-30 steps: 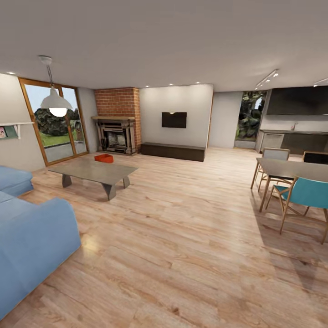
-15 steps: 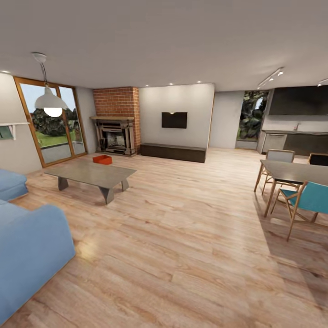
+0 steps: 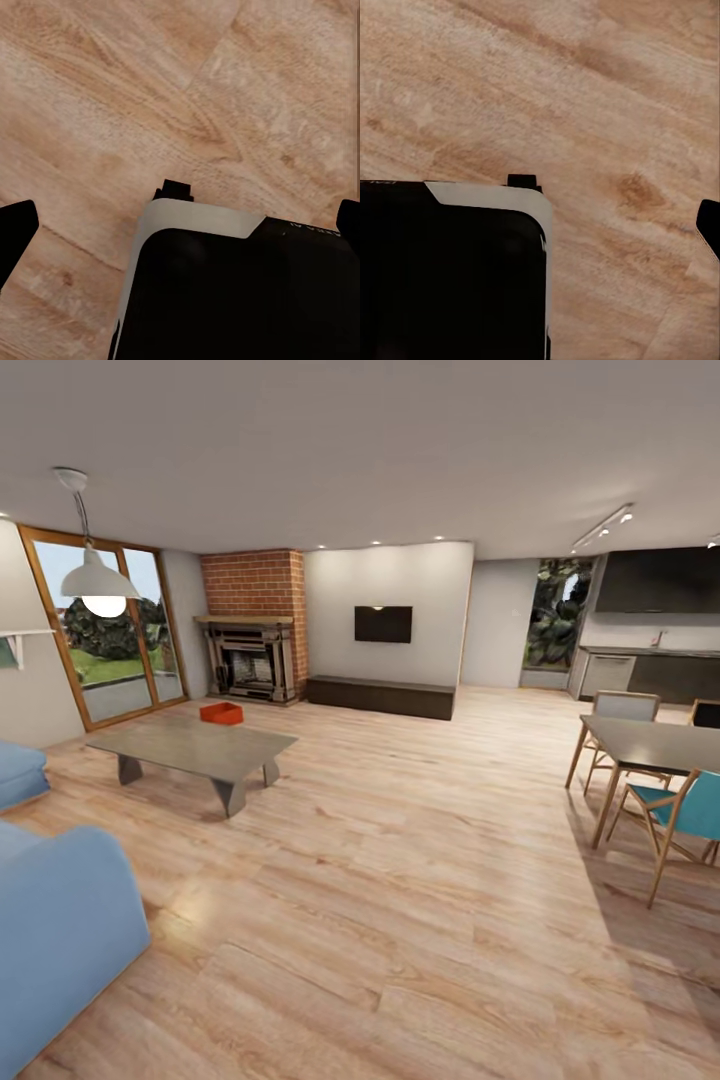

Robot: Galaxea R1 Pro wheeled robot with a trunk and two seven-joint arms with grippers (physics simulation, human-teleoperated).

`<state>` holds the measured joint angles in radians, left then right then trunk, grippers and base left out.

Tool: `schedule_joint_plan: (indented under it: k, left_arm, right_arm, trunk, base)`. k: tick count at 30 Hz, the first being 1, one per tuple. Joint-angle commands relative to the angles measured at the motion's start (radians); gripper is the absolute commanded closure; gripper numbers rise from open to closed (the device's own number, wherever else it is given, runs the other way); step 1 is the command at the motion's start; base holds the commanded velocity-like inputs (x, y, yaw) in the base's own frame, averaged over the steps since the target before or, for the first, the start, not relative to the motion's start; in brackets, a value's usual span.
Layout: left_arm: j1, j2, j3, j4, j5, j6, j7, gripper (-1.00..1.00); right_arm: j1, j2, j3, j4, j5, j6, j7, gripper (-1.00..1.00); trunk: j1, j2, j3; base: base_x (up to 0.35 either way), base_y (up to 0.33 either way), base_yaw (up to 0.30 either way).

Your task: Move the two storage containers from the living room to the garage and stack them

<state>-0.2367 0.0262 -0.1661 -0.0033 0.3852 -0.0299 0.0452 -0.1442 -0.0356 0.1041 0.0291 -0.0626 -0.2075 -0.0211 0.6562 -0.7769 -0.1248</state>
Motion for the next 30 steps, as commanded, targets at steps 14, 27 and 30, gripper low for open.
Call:
schedule_joint_plan:
  k: [14, 27, 30]
  left_arm:
    - [-0.001, 0.0, -0.009, 0.0, 0.008, -0.002, 0.002, -1.0]
    - [-0.001, 0.0, -0.009, 0.0, 0.008, -0.002, 0.002, -1.0]
    - [-0.001, 0.0, -0.009, 0.0, 0.008, -0.002, 0.002, -1.0]
  right_arm:
    - [-0.001, -0.001, 0.008, 0.003, -0.006, -0.006, -0.002, -1.0]
    - [-0.001, -0.003, 0.008, 0.003, -0.006, -0.006, -0.002, -1.0]
    - [-0.001, -0.003, 0.008, 0.003, -0.006, -0.006, -0.002, -1.0]
  trunk:
    - [0.001, -0.001, -0.002]
    - [0.001, -0.001, -0.002]
    - [0.001, -0.001, -0.002]
  base:
    - [0.323, 0.0, 0.0]
    - [0.323, 0.0, 0.0]
    - [0.323, 0.0, 0.0]
